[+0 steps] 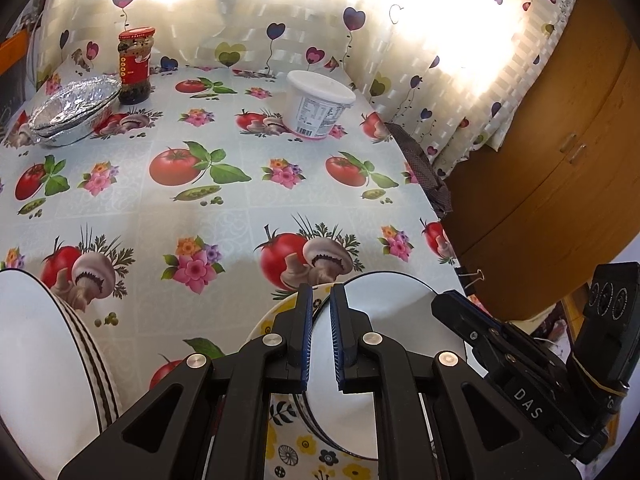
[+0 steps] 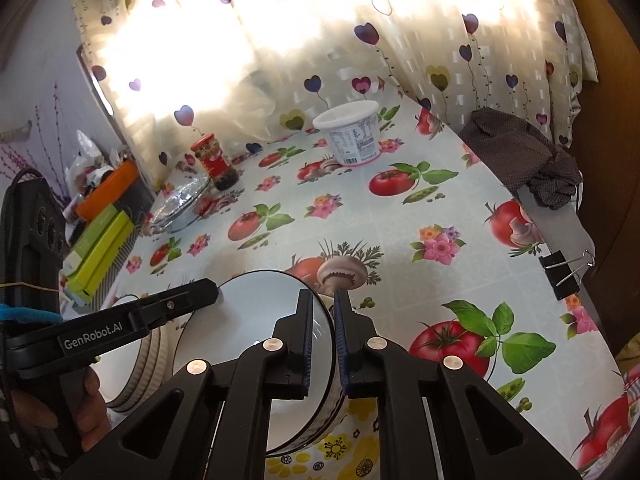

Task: Organize plates and bowls
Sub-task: 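Lower the second bowl into the first bowl on the floral plate, then open both grippers to release the stacked bowl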

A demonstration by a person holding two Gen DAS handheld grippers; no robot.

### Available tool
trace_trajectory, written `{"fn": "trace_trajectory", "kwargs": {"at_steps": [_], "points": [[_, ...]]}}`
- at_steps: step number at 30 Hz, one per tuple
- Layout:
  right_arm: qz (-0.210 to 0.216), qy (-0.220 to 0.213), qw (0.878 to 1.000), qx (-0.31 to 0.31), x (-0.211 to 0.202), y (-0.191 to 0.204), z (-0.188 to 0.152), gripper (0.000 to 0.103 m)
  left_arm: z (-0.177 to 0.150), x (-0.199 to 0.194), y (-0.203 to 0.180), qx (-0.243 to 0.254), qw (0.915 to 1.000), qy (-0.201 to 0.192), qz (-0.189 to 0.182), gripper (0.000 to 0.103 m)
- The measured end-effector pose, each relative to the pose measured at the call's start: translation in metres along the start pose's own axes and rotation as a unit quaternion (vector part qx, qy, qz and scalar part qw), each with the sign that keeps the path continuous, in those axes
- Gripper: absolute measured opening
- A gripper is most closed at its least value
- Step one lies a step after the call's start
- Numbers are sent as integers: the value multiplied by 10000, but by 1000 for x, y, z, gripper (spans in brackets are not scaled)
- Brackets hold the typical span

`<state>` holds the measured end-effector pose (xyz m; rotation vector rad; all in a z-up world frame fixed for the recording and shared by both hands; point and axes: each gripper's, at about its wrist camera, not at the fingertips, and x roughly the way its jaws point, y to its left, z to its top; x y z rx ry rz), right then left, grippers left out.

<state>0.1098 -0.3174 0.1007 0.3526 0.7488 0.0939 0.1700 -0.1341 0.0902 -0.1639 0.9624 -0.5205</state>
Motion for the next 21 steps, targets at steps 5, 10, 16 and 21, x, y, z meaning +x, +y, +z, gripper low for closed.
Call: {"fn": "trace_trajectory", "kwargs": {"at_steps": [5,10,16,21], "points": [[6,65,10000,17,4,-2,-1,11,0,4,1,-16,10000,39,0,9],[21,87,10000,30,4,-3,0,11,0,5,2,-40,10000,47,-17,9],[-2,-40,10000,29,-1,-2,0,11,-2,2,3,-20,10000,-25,4,9],[2,-126,9999,115,-9,-8,-2,11,-7,-7,10,-82,9998,-172,34,9]]}}
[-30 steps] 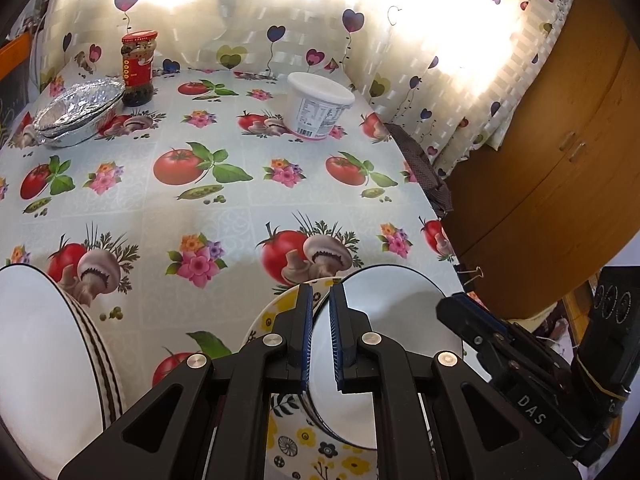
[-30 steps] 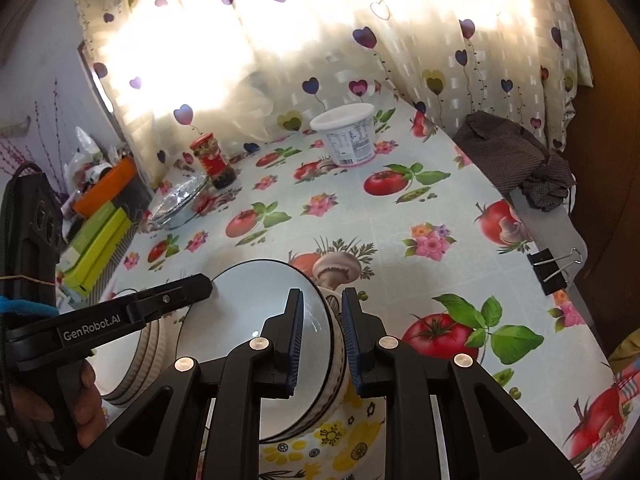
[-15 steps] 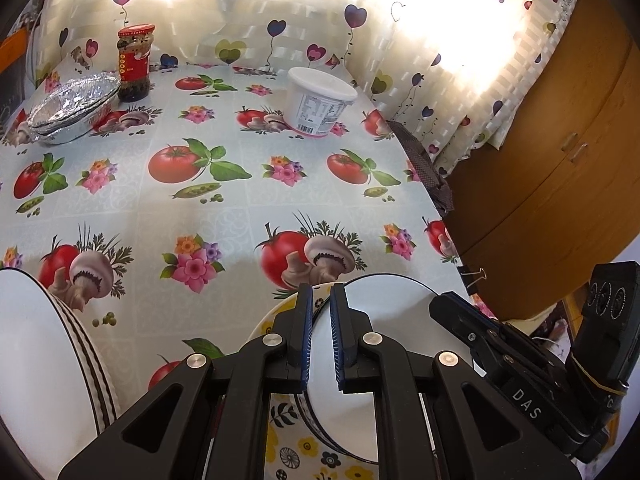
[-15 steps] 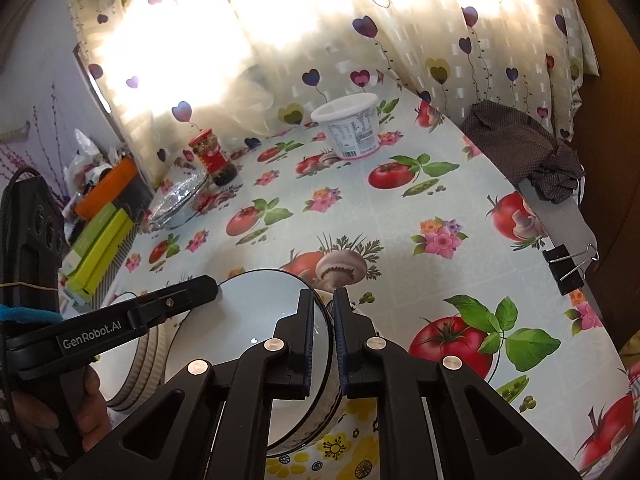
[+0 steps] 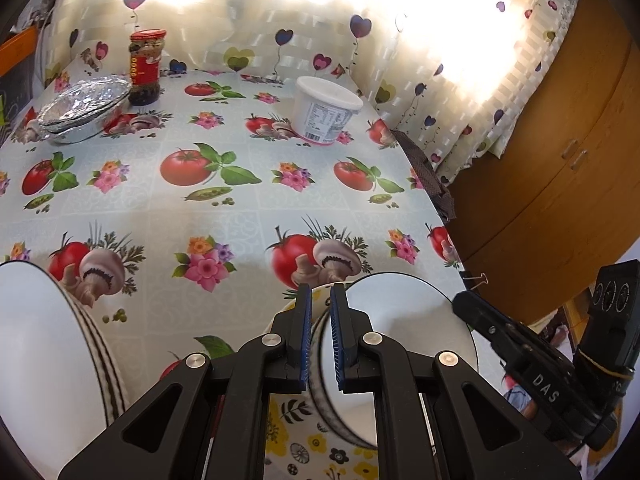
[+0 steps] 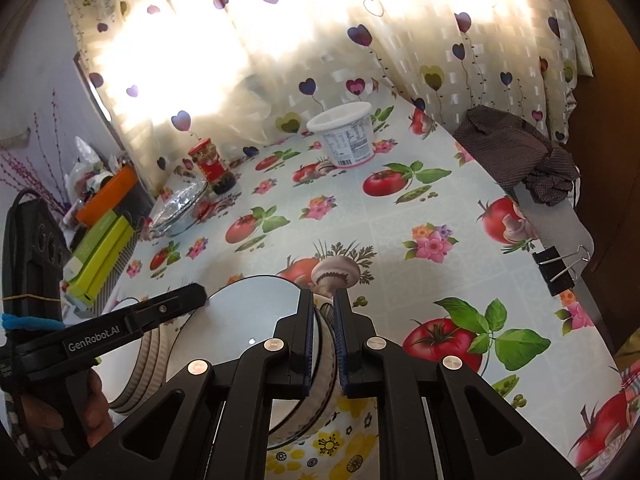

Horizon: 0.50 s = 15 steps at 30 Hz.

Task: Organize plates and bowls
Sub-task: 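Open both grippers to release the stacked bowl, then close both grippers on the rim of the yellow floral plate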

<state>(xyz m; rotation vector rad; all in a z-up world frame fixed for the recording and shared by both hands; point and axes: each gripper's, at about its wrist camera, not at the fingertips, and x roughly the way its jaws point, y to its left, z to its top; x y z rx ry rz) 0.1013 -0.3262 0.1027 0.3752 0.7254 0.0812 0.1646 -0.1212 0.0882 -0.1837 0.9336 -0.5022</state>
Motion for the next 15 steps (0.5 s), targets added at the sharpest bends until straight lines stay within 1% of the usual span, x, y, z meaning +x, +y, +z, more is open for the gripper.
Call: {"fn": "trace_trajectory", "kwargs": {"at_steps": [1,3,5,7,10,13,15], "points": [[2,-15,10000,24,-2,-2,0,11,-1,-3,2,-27,10000,-43,14,9],[-27,-48,10000,54,-8,-5,-1,15,-3,-9,5,-50,9999,-98,3,10],[-38,-65,10000,51,-12,-8,-3,19,-6,-15,8,-79,9998,-187,-26,13],[-64,-99,9999,26,-18,-10,-5,23,-11,-20,12,-94,9996,-251,-30,23],[-145,-138,9998,-57,-24,-15,-10,30,-20,-24,18,-98,9996,-251,-16,30],[-257,-133,9996,-50,-27,-23,-15,36,-31,-25,23,-79,9996,-228,120,31],[-344,-125,9993,-86,-28,-27,-20,38,-36,-25,26,-88,9996,-199,157,31]]}}
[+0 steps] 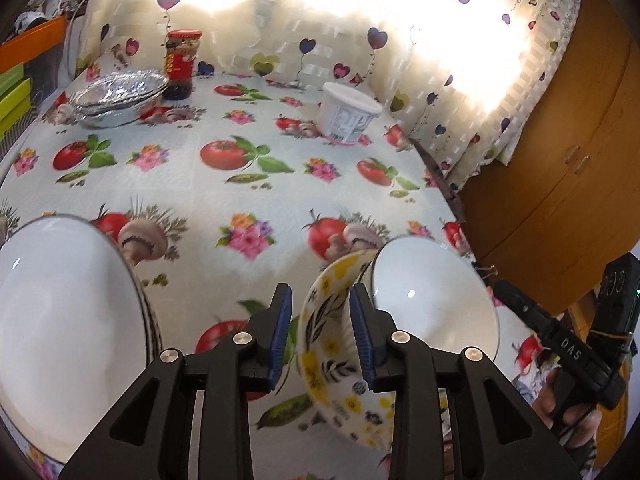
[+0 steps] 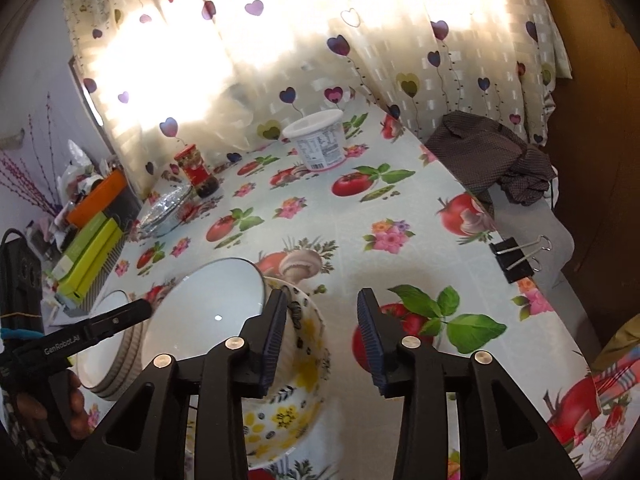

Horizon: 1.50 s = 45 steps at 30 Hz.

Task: Organize plates and bowls
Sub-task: 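Close both grippers on the rim of the yellow floral plate, then lift the floral plate with bowls and carry it toward the white plate stack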

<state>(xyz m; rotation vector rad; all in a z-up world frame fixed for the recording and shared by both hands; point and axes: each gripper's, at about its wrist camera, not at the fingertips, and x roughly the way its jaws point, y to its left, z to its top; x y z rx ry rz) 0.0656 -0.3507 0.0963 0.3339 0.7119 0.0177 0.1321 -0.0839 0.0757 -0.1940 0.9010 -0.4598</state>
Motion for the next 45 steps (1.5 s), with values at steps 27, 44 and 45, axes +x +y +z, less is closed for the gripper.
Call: {"fn": "trace_trajectory", "kwargs": {"at_steps": [27,44,45], "points": [[196,584,9976,-301,38,2,-29,15,-28,14,-6,45,9993,281,227,31],[410,557,9974,-181,37,-6,-31,9,-32,28,-11,-63,9987,426,258,31],[404,546,9976,-164,36,-8,-31,9,-33,28,-12,-60,9989,412,228,31]]}}
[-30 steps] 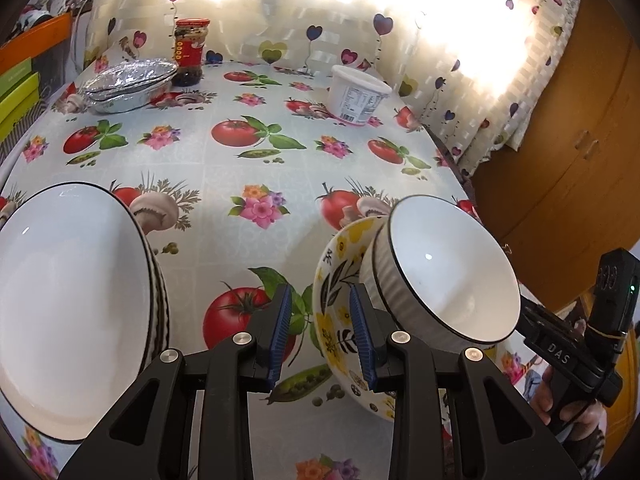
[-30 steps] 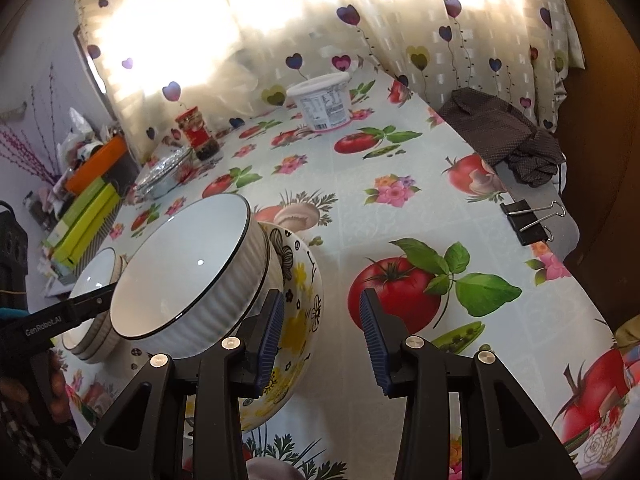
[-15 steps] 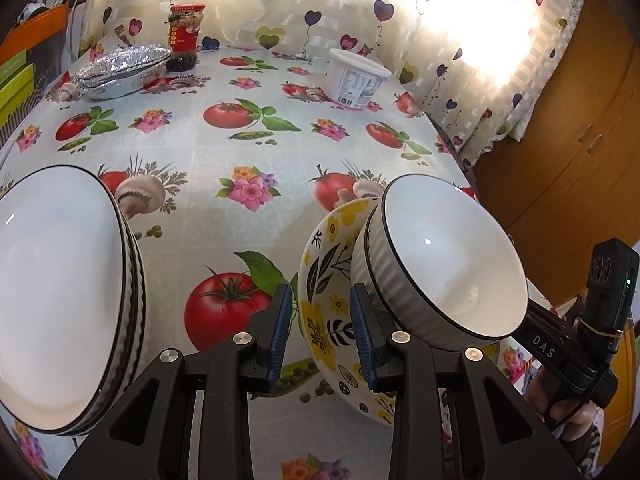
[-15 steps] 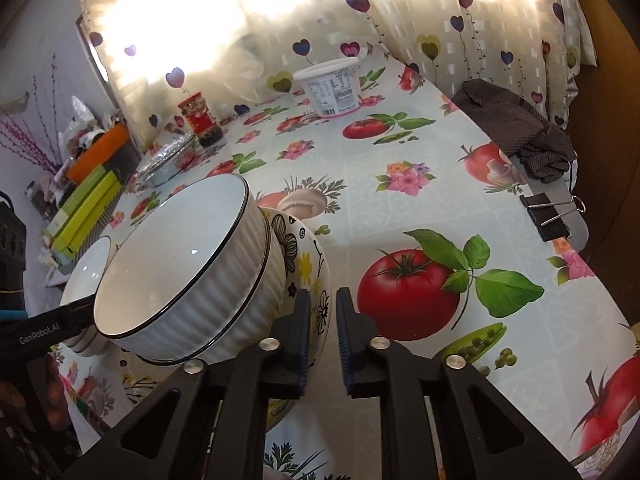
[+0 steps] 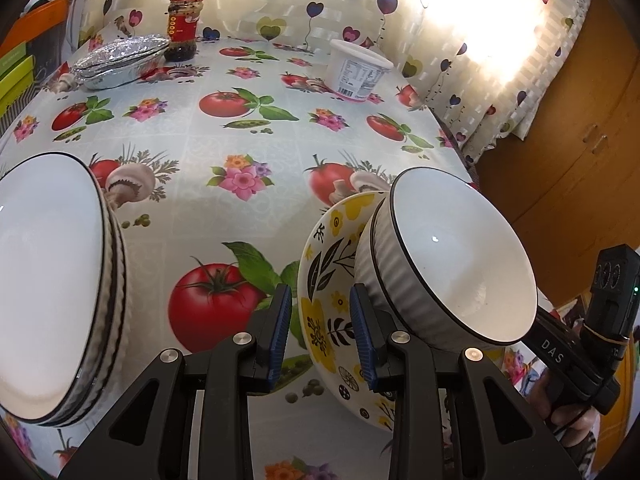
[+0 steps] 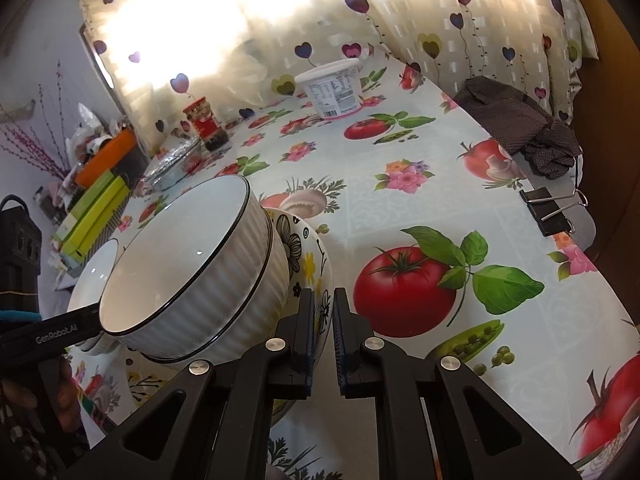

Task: Organize plates and bowls
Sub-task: 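Lift the floral plate with bowls and carry it toward the white plate stack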

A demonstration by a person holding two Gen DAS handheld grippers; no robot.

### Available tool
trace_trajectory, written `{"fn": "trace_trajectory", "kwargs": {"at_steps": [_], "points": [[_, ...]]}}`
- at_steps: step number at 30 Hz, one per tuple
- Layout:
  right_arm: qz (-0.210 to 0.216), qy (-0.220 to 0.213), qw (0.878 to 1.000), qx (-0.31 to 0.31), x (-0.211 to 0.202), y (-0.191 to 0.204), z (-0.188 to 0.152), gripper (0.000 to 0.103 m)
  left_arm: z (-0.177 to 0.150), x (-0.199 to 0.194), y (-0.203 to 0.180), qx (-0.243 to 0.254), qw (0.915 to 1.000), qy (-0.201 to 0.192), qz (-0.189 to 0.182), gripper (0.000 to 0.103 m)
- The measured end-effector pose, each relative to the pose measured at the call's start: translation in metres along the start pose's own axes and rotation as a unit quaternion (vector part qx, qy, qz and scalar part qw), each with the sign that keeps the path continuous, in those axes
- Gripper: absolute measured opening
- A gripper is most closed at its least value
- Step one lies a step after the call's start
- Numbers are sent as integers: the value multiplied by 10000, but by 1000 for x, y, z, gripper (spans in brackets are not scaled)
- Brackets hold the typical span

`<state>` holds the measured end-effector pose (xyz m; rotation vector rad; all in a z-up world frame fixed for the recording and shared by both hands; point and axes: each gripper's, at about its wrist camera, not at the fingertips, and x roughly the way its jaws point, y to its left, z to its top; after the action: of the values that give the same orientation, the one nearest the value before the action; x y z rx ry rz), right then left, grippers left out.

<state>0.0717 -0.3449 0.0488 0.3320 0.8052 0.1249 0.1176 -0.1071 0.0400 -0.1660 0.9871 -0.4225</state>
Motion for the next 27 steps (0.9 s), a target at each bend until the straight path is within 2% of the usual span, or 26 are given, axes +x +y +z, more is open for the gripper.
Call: {"fn": "trace_trajectory", "kwargs": {"at_steps": [13,19,27], "points": [[-115,-74,9998,150,-14,-22,-2,9,-4,19,-15,132,9997,198,-105,31],[-122,-76,9998,127,-14,-23,-3,9,-4,25,-13,112,9997,214,-16,31],[-188,-30,9997,145,-11,-25,-1,12,-5,29,-12,117,9997,189,-80,23]]}}
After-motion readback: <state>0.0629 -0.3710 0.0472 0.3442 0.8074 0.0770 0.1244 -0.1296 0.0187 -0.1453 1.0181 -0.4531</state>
